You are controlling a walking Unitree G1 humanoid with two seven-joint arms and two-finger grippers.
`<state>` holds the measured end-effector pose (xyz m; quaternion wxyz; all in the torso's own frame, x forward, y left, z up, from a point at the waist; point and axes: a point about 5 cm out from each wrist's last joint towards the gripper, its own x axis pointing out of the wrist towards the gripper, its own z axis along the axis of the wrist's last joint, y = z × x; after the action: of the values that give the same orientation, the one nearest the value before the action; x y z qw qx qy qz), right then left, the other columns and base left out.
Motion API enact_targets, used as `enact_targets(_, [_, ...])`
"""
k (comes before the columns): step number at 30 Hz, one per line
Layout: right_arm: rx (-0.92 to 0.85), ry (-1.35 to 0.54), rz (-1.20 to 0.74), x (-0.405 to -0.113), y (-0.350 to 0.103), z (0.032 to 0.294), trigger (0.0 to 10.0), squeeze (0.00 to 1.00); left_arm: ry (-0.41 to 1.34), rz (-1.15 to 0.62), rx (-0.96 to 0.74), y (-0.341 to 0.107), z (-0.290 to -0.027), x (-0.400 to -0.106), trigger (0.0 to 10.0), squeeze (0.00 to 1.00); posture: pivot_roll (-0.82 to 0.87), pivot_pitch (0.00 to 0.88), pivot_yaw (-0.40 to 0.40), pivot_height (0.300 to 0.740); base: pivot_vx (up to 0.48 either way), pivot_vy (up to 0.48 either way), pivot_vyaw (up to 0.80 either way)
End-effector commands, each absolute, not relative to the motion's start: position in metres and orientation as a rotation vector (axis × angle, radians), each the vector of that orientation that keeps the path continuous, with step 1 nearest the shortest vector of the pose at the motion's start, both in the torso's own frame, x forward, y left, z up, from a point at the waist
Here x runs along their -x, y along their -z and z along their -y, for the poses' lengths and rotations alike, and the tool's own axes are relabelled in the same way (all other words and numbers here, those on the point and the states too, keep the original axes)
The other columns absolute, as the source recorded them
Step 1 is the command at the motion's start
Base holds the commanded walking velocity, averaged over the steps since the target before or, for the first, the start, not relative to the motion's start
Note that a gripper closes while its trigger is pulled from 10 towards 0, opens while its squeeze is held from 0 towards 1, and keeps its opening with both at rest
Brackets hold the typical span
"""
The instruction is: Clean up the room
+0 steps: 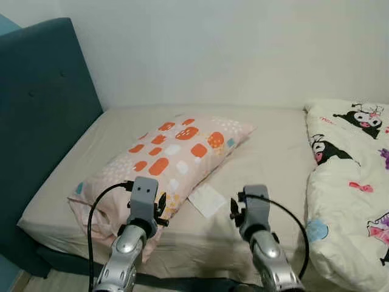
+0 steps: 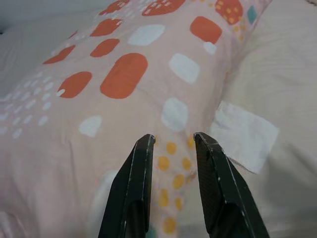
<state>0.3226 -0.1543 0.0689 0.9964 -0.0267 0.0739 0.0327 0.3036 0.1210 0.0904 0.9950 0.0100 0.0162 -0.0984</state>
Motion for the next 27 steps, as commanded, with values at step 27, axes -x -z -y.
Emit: enact_targets(27, [0.190,-0.247,-0.206,-0.363,-0.094,0.157,10.0,0.00,0.575,0.117,-0.141,-0.134,-0.106,-0.285,10.0,0.00,0.05,0.227,-0.015,0.534,0.000,0.000,0.00])
